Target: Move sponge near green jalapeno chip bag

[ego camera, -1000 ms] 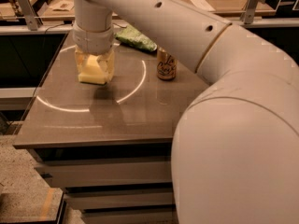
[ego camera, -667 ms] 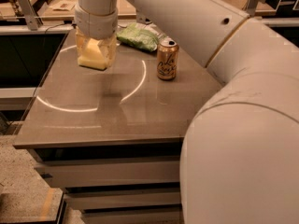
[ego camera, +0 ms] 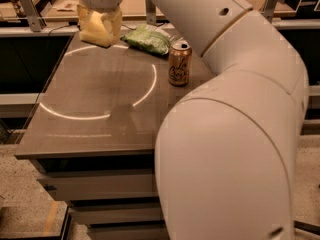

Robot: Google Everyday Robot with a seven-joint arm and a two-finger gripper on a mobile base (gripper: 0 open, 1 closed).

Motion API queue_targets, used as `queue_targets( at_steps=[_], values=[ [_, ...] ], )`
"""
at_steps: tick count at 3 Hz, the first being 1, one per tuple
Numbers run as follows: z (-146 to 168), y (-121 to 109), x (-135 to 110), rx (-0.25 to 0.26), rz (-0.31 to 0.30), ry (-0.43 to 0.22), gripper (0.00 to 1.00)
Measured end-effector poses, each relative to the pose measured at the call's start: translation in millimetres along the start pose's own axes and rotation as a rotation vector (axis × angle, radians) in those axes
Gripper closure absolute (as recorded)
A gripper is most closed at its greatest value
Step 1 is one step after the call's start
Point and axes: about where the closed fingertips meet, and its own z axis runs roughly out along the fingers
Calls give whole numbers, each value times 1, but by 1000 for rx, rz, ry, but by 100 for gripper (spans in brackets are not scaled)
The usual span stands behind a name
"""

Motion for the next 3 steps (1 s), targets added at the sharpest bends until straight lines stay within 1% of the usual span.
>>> queue_targets(
  at_steps=[1, 2, 3],
  values=[
    [-4, -11, 26, 8, 34, 43, 100],
    [1, -6, 53, 3, 81, 71, 100],
    [9, 6, 80, 17, 114, 84, 100]
  ],
)
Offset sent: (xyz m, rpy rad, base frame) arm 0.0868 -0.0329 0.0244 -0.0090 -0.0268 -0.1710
